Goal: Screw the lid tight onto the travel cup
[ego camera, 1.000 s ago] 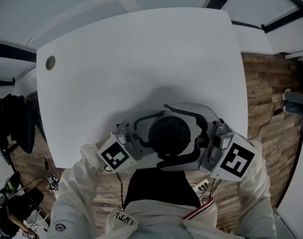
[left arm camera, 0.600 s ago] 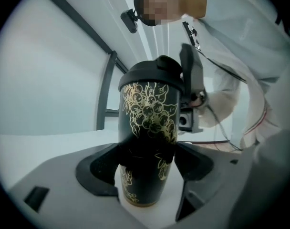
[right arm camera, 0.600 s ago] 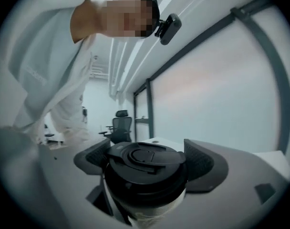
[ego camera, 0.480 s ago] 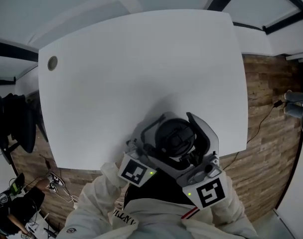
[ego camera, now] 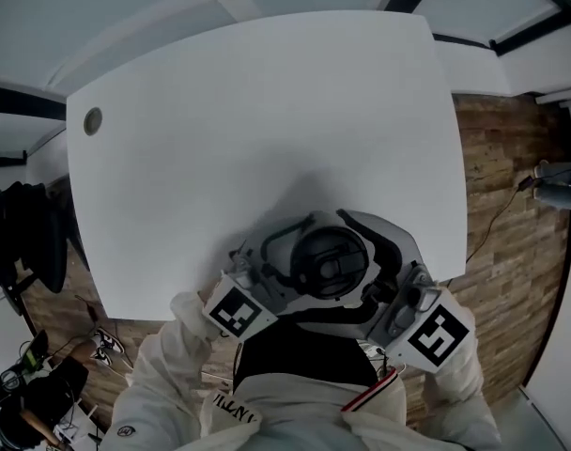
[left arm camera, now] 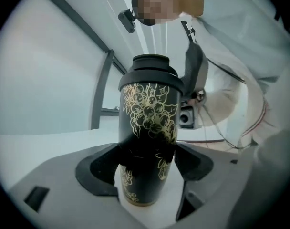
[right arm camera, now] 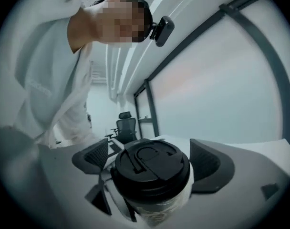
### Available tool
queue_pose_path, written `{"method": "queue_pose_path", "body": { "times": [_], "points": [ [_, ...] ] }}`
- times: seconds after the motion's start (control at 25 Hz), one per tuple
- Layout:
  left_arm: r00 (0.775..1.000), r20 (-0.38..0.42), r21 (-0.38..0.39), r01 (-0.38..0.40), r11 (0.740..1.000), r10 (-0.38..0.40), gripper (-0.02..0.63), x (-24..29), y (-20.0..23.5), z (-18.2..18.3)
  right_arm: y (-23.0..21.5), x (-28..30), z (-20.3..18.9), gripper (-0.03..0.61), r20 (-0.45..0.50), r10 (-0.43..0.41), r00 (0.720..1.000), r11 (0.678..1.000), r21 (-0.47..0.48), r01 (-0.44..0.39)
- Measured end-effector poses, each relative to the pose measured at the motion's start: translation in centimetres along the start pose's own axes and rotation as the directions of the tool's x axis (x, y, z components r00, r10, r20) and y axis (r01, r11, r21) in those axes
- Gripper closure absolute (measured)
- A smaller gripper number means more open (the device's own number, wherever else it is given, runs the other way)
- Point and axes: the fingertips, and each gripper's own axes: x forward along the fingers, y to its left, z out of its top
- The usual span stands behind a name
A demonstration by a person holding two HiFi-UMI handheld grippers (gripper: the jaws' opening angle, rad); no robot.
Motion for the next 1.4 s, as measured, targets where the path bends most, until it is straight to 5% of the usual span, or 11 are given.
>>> {"method": "queue_pose_path", "body": {
  "times": [0.24,0.36,0.52,0.6,0.76,0.84,0.92,1.0,1.12,1.28,1.4],
  "points": [
    [0.975,-0.016,0.014,0.223,0.975,-0.223,0.247,-0.5,-0.4,-0.4,1.3,1.6,-1.2,0.074,-0.168,0.33,0.929,0.929,-0.114,-0.351],
    [0.973,-0.027,-0.004,0.231,0.973,-0.231,0.249,-0.3,-0.3,-0.5,1.5,1.8,-1.2,0.075,-0.162,0.357,0.92,0.922,-0.093,-0.375],
    [0.994,-0.024,-0.021,0.106,0.994,-0.106,0.249,-0.1,-0.1,-0.7,-0.2,1.9,-0.1,0.075,-0.024,0.108,0.994,0.991,-0.07,-0.11],
    [1.0,-0.021,-0.029,0.007,1.0,-0.008,0.249,-0.1,-0.1,-0.7,-1.1,1.6,0.3,0.075,0.034,-0.094,0.995,0.994,-0.052,0.095],
    [0.978,-0.048,-0.071,-0.204,0.976,0.201,0.249,0.0,0.1,-1.0,-3.0,0.5,0.8,0.075,0.122,-0.463,0.878,0.885,0.019,0.465],
    [0.958,-0.05,-0.08,-0.286,0.955,0.283,0.25,0.3,0.2,-0.8,-3.7,-0.1,0.7,0.075,0.122,-0.578,0.807,0.815,0.045,0.577],
    [0.949,-0.035,-0.069,-0.314,0.947,0.312,0.25,0.6,0.3,-0.5,-3.9,-0.4,0.4,0.075,0.102,-0.619,0.779,0.785,0.05,0.618],
    [0.956,-0.024,-0.058,-0.292,0.955,0.291,0.25,0.6,0.4,-0.3,-3.7,-0.3,0.3,0.075,0.102,-0.594,0.798,0.804,0.052,0.592],
    [0.977,-0.006,-0.047,-0.213,0.976,0.213,0.249,0.6,0.1,-0.1,-2.8,-0.4,0.6,0.075,0.113,-0.46,0.881,0.888,0.077,0.454],
    [0.999,0.012,-0.012,-0.051,0.999,0.051,0.249,0.4,-0.5,0.0,-0.9,-0.7,1.3,0.074,0.087,-0.153,0.984,0.988,0.027,0.152],
    [0.995,0.013,0.012,0.103,0.995,-0.103,0.249,-0.1,-1.0,-0.3,0.5,-0.2,0.6,0.074,-0.019,0.094,0.995,0.993,-0.066,-0.095]
  ]
}}
